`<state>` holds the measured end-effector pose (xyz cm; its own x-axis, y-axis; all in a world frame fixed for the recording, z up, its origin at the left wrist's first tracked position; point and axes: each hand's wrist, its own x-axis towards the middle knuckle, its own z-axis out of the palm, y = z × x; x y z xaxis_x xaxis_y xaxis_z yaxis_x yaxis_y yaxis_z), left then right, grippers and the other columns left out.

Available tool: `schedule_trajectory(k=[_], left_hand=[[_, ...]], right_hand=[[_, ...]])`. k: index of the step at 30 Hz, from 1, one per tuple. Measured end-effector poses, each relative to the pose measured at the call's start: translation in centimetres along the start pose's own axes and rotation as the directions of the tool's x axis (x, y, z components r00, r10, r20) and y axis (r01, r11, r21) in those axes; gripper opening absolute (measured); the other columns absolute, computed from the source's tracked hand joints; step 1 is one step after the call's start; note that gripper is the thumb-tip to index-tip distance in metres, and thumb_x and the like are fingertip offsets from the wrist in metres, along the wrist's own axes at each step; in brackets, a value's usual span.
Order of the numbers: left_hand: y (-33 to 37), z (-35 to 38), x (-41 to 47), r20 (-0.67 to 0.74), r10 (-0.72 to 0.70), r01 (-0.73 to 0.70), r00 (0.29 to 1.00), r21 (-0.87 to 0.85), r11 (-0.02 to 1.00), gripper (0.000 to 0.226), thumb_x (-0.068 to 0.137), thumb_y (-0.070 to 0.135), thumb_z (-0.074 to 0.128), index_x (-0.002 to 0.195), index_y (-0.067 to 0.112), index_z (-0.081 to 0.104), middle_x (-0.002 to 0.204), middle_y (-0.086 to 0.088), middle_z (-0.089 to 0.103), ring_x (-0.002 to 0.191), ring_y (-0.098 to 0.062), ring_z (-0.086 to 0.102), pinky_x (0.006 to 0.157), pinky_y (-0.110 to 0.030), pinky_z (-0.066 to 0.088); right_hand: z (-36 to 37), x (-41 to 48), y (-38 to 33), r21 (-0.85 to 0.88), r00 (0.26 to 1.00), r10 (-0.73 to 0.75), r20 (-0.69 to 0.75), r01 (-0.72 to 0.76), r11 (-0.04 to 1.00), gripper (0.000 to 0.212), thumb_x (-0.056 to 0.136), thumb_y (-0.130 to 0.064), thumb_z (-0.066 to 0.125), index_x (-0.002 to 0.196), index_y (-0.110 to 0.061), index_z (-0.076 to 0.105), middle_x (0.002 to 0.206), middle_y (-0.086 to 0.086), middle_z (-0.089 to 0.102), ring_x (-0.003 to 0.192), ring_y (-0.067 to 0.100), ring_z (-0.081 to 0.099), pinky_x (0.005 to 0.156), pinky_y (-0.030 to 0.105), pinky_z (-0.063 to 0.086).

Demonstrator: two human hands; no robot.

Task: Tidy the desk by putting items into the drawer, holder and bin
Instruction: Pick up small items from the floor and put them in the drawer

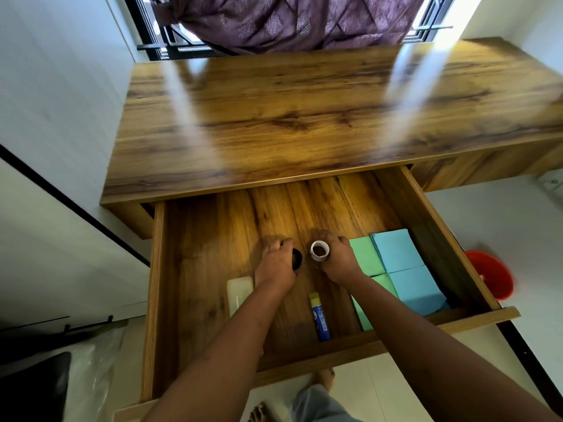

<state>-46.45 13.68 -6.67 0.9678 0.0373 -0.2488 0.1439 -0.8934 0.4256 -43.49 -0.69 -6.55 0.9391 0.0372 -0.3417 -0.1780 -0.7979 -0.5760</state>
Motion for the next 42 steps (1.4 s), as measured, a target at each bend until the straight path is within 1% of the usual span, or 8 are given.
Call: schedule_trajectory(k=[7,17,25,29,33,37,40,42], left_hand=[[-0.5,-1.3,-2.7,-0.04,0.015,-0.017,0.999,-0.045,0.999,0.072,0.081,0.019,0.071,0.141,0.027,0.031,0.146,-0.002,0.031,0.132,-0.022,0.035,0.096,-0.032,0.047],[-0.4,-1.8,-8.0,-0.036,0.057,-0.059,0.998,-0.054,0.997,0.069,0.086,0.023,0.066,0.144,0.027,0.028,0.149,-0.001,0.027,0.135,-0.022,0.032,0.095,-0.034,0.049],[0.1,-0.2,-13.4,-0.057,0.045,-0.05,0.997,-0.078,0.996,0.057,0.09,0.033,0.06,0.141,0.028,0.033,0.147,0.0,0.032,0.133,-0.02,0.034,0.099,-0.034,0.046],[0.2,0.5,-16.2,-0.082,0.026,-0.029,0.996,-0.044,0.999,0.046,0.097,0.043,0.043,0.139,0.025,0.036,0.143,-0.001,0.038,0.129,-0.021,0.037,0.098,-0.038,0.044],[1.2,1.4,-19.5,-0.175,-0.009,0.026,0.984,0.091,0.995,0.049,0.097,0.049,0.034,0.14,0.025,0.036,0.144,0.0,0.041,0.133,-0.021,0.037,0.11,-0.043,0.031],[3.3,3.4,-23.6,-0.199,-0.022,0.057,0.98,0.174,0.983,0.064,0.096,0.051,0.037,0.15,0.022,0.016,0.156,0.0,0.02,0.146,-0.021,0.012,0.118,-0.045,0.014],[4.5,3.9,-25.4,-0.16,-0.072,0.104,0.984,0.197,0.975,0.077,0.095,0.05,0.043,0.152,0.021,0.001,0.161,-0.001,-0.001,0.148,-0.023,-0.002,0.118,-0.048,0.008],[5.0,3.9,-26.4,-0.104,-0.106,0.128,0.989,0.232,0.964,0.083,0.093,0.048,0.047,0.152,0.021,-0.004,0.161,-0.001,-0.007,0.148,-0.023,-0.006,0.118,-0.052,0.008]], right_hand=[[0.6,-2.3,-0.5,0.083,0.989,0.098,-0.111,-0.089,0.993,0.077,0.083,-0.025,0.071,0.145,-0.021,0.026,0.147,0.016,0.029,0.128,0.039,0.041,0.1,0.046,0.044],[1.4,-8.1,-0.5,0.09,0.982,0.038,-0.187,-0.021,0.996,0.073,0.09,-0.024,0.062,0.148,-0.03,0.018,0.149,0.009,0.027,0.135,0.036,0.03,0.105,0.048,0.038],[1.1,-13.1,1.1,-0.202,0.976,-0.173,-0.134,0.144,0.969,0.071,0.093,-0.03,0.057,0.15,-0.029,0.014,0.149,0.008,0.027,0.135,0.032,0.031,0.103,0.047,0.041],[0.7,-15.2,2.4,-0.364,0.948,-0.301,-0.099,0.247,0.898,0.06,0.097,-0.041,0.045,0.148,-0.028,0.018,0.15,0.005,0.03,0.132,0.029,0.035,0.103,0.043,0.042],[-0.4,-17.9,4.7,-0.437,0.933,-0.36,-0.013,0.318,0.841,0.058,0.099,-0.047,0.032,0.151,-0.029,0.013,0.157,0.003,0.021,0.141,0.027,0.026,0.111,0.043,0.029],[-1.6,-20.7,7.9,-0.564,0.927,-0.363,0.098,0.352,0.747,0.067,0.099,-0.051,0.029,0.153,-0.024,0.0,0.161,0.001,0.005,0.148,0.024,0.007,0.118,0.046,0.01],[-2.5,-22.2,9.4,-0.596,0.943,-0.311,0.116,0.316,0.738,0.075,0.097,-0.051,0.035,0.152,-0.02,-0.005,0.161,0.001,-0.001,0.148,0.023,0.001,0.118,0.049,0.008],[-3.3,-22.9,9.8,-0.606,0.947,-0.283,0.153,0.316,0.73,0.079,0.096,-0.048,0.041,0.152,-0.018,-0.006,0.161,0.001,-0.003,0.149,0.022,-0.001,0.117,0.05,0.009]])
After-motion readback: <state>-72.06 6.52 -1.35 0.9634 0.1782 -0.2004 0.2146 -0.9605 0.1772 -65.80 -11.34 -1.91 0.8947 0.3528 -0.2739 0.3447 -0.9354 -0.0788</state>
